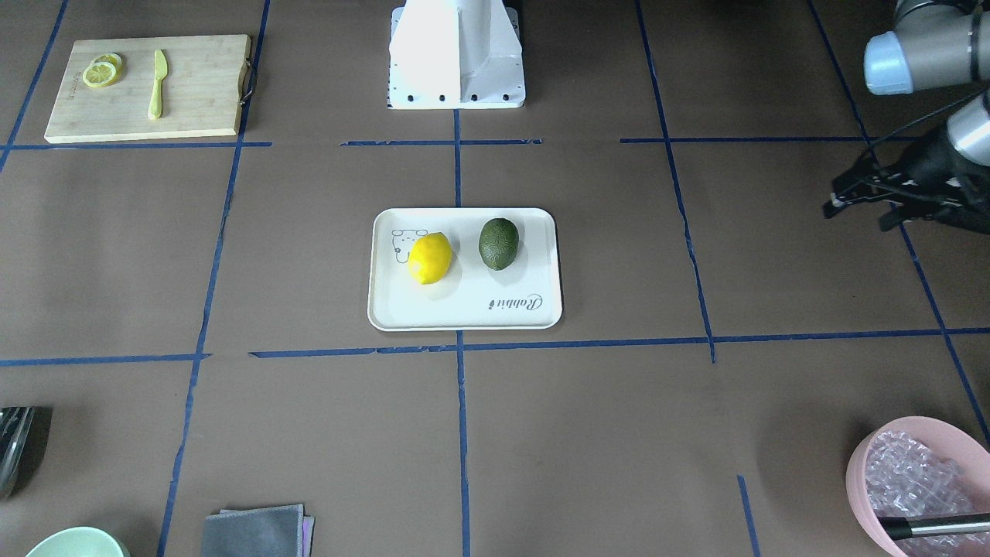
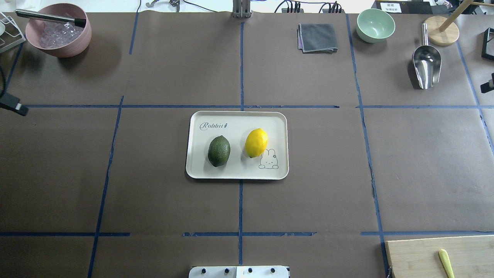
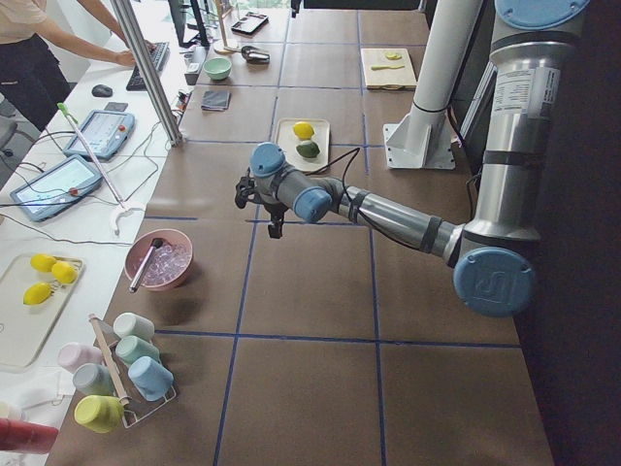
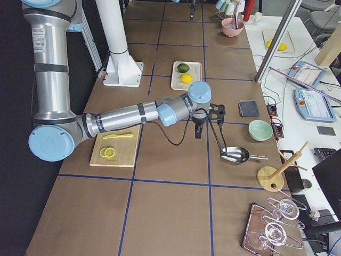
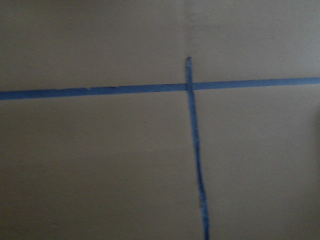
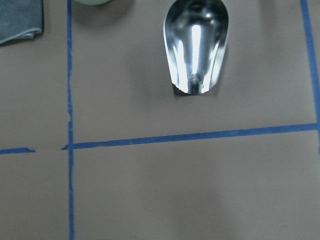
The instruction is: Place all lemons on tray
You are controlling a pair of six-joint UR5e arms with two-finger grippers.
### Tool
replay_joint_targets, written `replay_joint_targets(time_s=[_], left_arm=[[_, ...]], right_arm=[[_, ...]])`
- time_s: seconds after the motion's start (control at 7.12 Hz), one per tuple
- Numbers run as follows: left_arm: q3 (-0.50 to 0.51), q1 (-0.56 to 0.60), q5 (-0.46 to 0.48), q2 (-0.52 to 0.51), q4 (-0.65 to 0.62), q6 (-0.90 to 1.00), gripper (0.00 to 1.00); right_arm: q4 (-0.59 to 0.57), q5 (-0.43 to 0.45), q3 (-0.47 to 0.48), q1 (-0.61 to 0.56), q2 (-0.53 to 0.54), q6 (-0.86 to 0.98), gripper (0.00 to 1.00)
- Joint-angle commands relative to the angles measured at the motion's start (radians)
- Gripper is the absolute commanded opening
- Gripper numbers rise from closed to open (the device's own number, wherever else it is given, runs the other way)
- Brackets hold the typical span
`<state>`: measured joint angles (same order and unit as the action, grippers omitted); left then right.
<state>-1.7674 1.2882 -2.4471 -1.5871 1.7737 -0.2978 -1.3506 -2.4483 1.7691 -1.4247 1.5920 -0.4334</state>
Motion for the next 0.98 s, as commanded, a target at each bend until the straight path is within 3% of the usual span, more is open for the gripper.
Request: replay_joint_targets(time_s=[0.0, 0.28, 0.84], left_arm=[[0.026, 0.202, 0.058, 0.007, -0.213, 0.387, 1.0], [0.016, 0.249, 0.15, 0.001, -0.261, 0.497, 1.0], [0.003, 0.252, 0.139, -0.021, -0.392, 0.491, 1.0]], right_arm=[[-0.108, 0.079, -0.04, -0.072, 0.025, 0.337, 1.0], [-0.252, 0.101, -0.039, -0.106, 0.031, 0.534, 1.0], [-0.259, 0.043, -0.033, -0.105, 0.049, 0.5, 1.0]])
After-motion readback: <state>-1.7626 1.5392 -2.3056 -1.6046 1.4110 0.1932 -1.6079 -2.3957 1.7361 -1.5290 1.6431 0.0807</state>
